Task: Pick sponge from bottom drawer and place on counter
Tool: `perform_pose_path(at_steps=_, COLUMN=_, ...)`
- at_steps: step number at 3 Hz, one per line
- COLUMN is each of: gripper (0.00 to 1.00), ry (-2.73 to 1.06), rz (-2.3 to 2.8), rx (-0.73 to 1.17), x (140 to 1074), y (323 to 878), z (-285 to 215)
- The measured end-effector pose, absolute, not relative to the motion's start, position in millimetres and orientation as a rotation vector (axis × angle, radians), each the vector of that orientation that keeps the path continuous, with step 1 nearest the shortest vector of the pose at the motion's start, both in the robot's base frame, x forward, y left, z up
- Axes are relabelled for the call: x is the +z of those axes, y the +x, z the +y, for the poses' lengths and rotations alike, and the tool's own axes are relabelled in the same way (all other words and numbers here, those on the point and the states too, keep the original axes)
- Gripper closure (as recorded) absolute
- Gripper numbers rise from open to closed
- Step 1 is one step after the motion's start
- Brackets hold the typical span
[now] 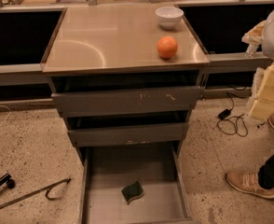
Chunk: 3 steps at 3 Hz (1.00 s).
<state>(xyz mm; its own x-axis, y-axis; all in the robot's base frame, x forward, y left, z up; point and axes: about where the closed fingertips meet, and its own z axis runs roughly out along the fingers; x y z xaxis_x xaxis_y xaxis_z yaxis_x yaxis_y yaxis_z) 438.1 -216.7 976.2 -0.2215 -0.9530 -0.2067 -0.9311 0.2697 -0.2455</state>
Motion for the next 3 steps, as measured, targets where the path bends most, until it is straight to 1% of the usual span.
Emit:
perform_pose_path(at_steps=1, gripper=0.0, ry=-1.725, rz=2.232, rx=-0.098, x=976, y=438, z=-217)
perform_pose_path(at_steps=2, gripper=0.0, ry=-1.722, rz=2.216, rx=-0.089, x=953, y=442, z=-207)
perform_pose_path(at_steps=3, gripper=0.0, ry=-1.751, rz=2.18, rx=0.071, x=871, y=444, z=-171)
